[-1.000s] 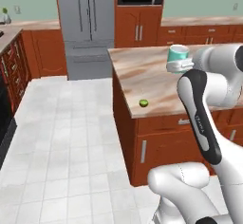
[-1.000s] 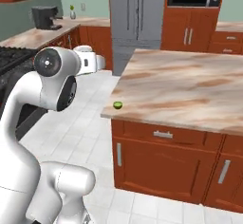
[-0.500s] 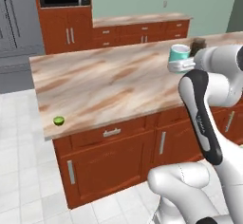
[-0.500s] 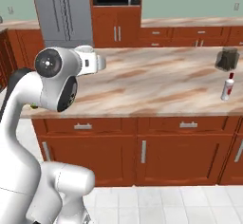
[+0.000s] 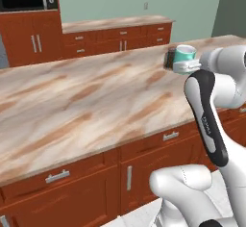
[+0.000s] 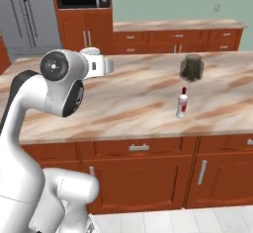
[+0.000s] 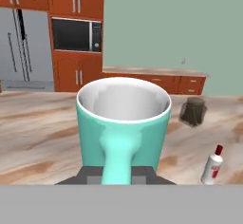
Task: Open the cabinet directly in front. Then move the liquor and the mug to the dining counter with the jar on it.
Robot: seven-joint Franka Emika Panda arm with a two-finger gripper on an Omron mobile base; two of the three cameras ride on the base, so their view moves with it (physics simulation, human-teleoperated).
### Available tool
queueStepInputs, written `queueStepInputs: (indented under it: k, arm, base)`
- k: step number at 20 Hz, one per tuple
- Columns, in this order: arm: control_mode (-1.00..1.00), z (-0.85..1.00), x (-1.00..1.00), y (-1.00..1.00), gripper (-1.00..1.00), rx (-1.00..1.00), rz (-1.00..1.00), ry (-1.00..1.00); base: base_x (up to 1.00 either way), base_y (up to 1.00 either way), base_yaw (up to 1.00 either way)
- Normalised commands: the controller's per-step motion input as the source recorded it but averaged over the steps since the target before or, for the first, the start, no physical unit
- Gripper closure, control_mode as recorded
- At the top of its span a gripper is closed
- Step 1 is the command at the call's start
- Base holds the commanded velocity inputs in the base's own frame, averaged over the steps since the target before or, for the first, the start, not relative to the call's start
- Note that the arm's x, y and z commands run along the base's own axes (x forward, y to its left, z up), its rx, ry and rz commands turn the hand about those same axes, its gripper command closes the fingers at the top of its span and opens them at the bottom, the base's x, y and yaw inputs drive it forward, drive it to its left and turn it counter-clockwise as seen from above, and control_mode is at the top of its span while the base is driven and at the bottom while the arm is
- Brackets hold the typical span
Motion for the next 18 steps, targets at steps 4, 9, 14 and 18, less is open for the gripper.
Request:
queueStepInputs:
  k: [4,9,14,18]
  arm:
    - [1.0,0.0,0.0,0.0,1.0,0.0,0.0,0.0]
    - [1.0,0.0,0.0,0.0,1.0,0.0,0.0,0.0]
    - [1.0,0.0,0.0,0.0,1.0,0.0,0.0,0.0]
    - [1.0,0.0,0.0,0.0,1.0,0.0,0.0,0.0]
  base:
    - [0.38,-1.0,-0.05]
    - [0.07,-1.0,-0.08]
    - [0.37,-1.0,-0.03]
    - [0.46,-1.0,-0.01]
